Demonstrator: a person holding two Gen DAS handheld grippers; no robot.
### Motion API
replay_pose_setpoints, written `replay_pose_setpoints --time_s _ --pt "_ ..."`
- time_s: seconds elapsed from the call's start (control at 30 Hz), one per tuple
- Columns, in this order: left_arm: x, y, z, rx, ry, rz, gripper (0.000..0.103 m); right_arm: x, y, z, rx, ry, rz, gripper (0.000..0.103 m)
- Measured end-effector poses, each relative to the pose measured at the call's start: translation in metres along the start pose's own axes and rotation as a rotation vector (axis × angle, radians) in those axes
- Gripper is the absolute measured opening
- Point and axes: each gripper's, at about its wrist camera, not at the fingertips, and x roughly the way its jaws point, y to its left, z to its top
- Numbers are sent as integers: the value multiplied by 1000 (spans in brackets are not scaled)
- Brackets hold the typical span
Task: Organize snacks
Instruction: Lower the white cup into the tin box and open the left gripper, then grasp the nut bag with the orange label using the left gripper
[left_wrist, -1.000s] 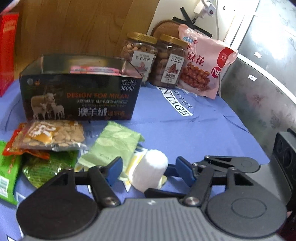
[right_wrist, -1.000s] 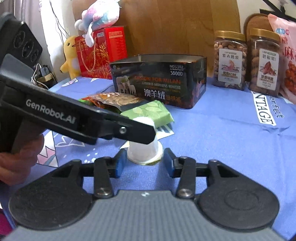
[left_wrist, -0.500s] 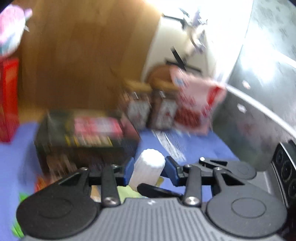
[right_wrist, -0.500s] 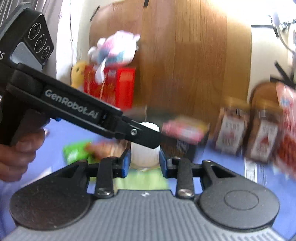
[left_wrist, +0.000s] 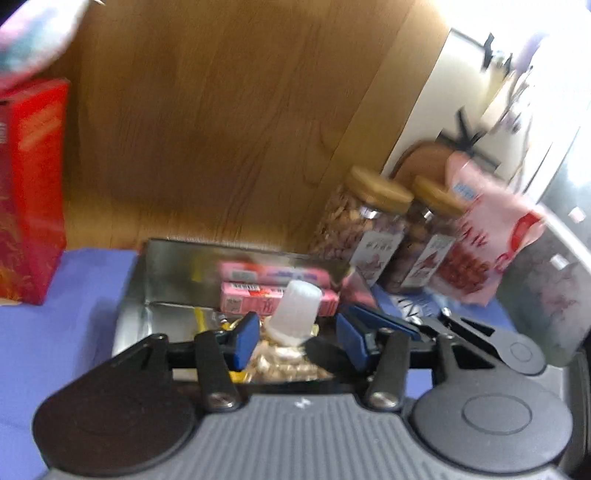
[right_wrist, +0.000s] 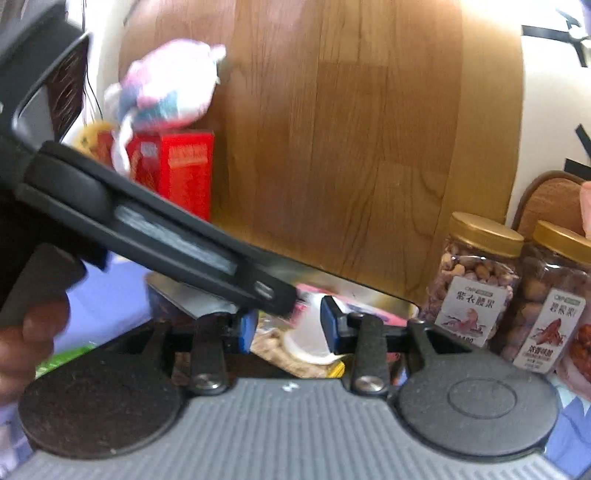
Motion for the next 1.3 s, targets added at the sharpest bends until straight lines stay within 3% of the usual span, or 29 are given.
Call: replay_pose_setpoints --time_s 0.1,0.17,0.33,0.4,0.5,0.63,0.77,0.87,0.97,1.07,1.13,1.2,1.3 --pt "-55 28 -18 -41 -110 -3 58 -35 -2 -11 96 -31 123 40" --pt "-75 50 -33 -93 -124 44 58 -40 -1 -25 151 29 232 40" --pt "-64 101 -77 -249 -2 176 56 -3 18 -40 187 174 282 40" --pt "-57 108 -93 -282 35 189 55 12 20 -41 223 211 298 40" --pt "-55 99 -108 -271 26 181 54 18 33 -50 189 270 261 41" --pt "-50 66 -118 -189 39 223 54 -2 27 -64 185 273 251 41" --pt "-57 44 -132 -139 61 193 54 -26 15 -78 196 283 242 40" --pt "-66 37 -138 -113 101 156 57 -44 16 -87 135 287 221 39" --pt "-89 42 -129 -127 37 180 58 -58 17 -88 107 291 221 41" --pt "-94 47 -109 -203 -6 79 58 -60 9 -76 188 241 265 41" --pt "-79 41 -98 -217 29 29 59 -55 3 -67 238 223 281 41" --pt "-54 32 -93 -185 85 63 65 -39 0 -61 275 240 293 42" --pt "-22 34 -94 -203 166 83 68 -10 -7 -65 314 357 288 41"
